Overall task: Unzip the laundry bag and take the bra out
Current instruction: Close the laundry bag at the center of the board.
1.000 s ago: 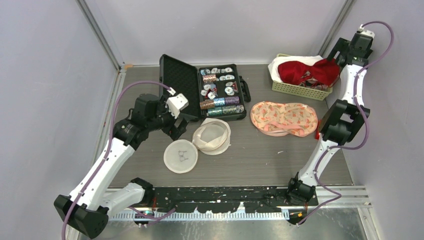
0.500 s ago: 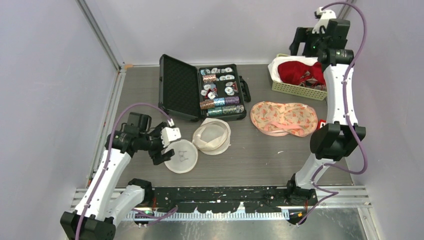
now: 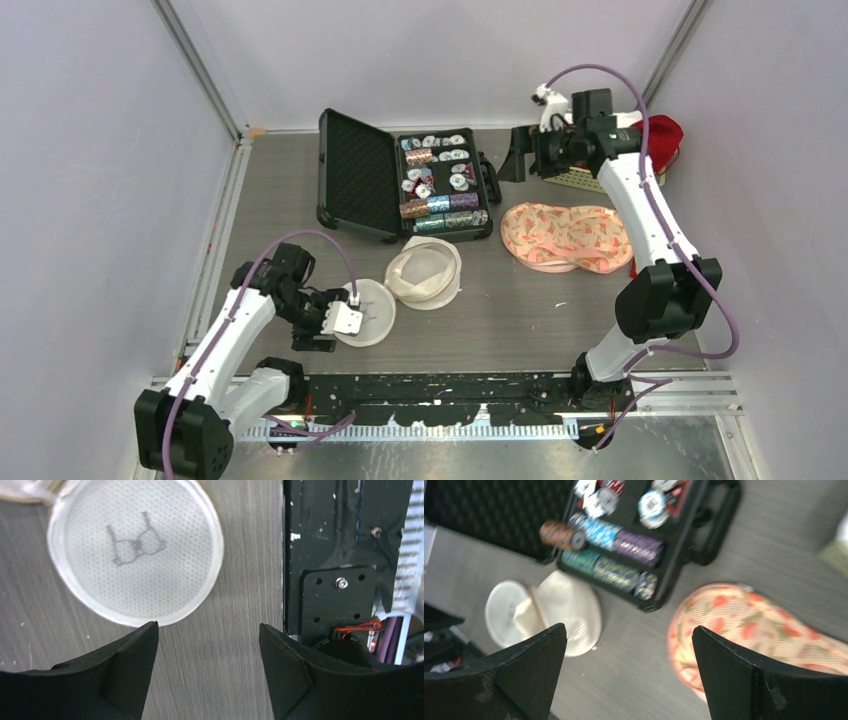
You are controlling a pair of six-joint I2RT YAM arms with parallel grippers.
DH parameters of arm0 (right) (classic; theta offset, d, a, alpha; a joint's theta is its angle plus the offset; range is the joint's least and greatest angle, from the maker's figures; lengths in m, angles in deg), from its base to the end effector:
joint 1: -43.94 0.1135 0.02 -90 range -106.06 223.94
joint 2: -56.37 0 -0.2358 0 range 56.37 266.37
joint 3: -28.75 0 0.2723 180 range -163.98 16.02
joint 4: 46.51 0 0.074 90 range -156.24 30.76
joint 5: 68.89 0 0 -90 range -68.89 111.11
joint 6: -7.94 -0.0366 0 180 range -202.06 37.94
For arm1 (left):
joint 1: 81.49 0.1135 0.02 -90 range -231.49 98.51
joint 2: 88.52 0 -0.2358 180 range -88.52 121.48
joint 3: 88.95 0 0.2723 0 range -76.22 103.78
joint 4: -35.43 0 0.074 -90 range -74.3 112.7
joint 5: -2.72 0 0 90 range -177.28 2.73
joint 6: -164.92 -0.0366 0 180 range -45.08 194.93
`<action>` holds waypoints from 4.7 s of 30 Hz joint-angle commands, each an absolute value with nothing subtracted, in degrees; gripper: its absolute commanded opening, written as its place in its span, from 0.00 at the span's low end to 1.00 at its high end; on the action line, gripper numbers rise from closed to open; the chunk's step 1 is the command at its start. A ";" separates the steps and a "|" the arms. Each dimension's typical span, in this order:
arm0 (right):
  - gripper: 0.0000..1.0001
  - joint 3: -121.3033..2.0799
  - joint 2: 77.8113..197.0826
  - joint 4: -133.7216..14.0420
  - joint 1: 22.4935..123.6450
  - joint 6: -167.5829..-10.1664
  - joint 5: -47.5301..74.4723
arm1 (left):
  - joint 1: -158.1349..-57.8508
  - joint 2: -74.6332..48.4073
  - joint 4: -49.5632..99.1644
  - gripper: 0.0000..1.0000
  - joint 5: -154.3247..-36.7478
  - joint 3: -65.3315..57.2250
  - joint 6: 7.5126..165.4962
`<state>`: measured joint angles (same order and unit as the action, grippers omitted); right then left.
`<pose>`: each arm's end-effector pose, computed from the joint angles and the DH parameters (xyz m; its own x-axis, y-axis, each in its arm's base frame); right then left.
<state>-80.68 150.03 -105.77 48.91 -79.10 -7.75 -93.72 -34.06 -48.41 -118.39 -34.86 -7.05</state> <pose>0.3711 0.0500 0.3498 -0.6628 -0.1030 -0.7417 -0.4596 0.8380 0.2943 0.1581 -0.0536 0.1988 0.0942 0.8470 -0.5231 0.9952 -0.0933 0.0281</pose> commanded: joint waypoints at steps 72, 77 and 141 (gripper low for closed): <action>0.73 -44.19 122.92 -87.11 86.33 -61.04 -15.71 | -106.96 -12.09 -39.25 0.00 -145.24 -4.70 41.35; 0.69 -43.28 125.25 -83.94 90.29 -60.72 -13.32 | -107.06 -10.72 -34.14 0.00 -145.56 -4.83 47.62; 0.54 -36.21 117.30 -78.57 76.53 -89.98 -10.68 | -106.25 -12.18 -17.95 0.00 -137.58 -11.09 64.42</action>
